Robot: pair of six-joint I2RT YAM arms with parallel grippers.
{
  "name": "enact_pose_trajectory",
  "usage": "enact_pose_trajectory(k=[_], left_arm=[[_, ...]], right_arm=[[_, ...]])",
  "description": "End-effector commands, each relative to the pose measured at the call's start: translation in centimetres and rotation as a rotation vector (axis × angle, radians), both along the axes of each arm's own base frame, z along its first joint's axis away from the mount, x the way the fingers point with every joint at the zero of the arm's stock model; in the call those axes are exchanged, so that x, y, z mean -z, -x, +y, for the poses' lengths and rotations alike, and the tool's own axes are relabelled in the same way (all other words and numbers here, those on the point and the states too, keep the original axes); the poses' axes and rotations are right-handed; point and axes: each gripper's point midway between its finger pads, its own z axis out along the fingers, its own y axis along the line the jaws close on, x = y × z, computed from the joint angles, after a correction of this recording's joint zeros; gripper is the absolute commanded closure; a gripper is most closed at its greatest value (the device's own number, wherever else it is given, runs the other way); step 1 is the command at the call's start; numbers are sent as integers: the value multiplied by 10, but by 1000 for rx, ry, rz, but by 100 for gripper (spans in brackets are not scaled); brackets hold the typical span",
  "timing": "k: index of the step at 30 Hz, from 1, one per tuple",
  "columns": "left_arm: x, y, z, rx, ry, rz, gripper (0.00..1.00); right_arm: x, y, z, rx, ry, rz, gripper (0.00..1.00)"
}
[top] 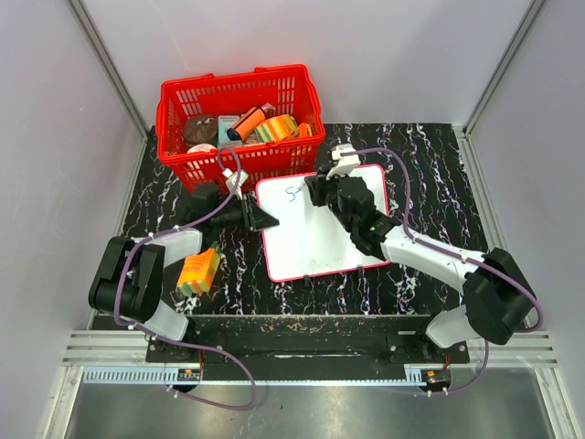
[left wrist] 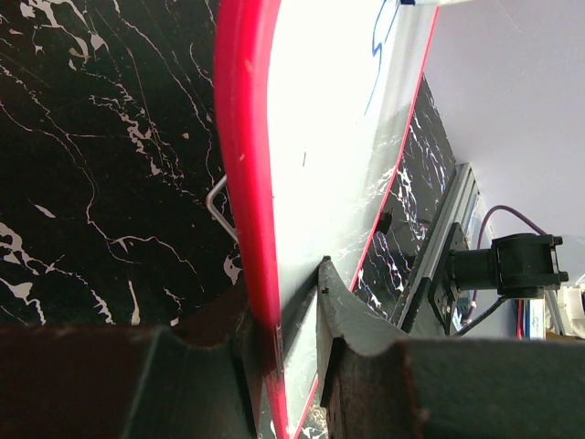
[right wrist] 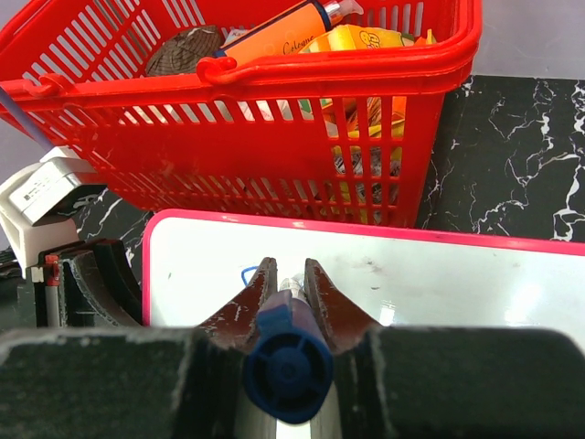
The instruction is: Write a sentence on the whiteboard
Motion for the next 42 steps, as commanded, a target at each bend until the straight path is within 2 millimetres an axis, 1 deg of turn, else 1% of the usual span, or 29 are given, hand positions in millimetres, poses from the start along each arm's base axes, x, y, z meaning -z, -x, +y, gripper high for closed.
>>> enact_pose_trajectory(k=[1, 9, 24, 35, 42], left_arm=[[44, -5, 12, -49, -180, -15, 100], [43, -5, 12, -48, -180, -18, 100], [44, -5, 12, -50, -183, -18, 100], [43, -5, 12, -49, -183, -18, 100], [44, -5, 12, -51, -186, -18, 100]], right_arm=[[-25, -8, 5, 3, -47, -45, 100], [-11, -7, 3, 8, -24, -21, 100], [14, 8, -4, -13, -5, 30, 100], [24, 14, -8, -21, 4, 53, 100], [24, 17, -15, -7, 11, 49, 100]])
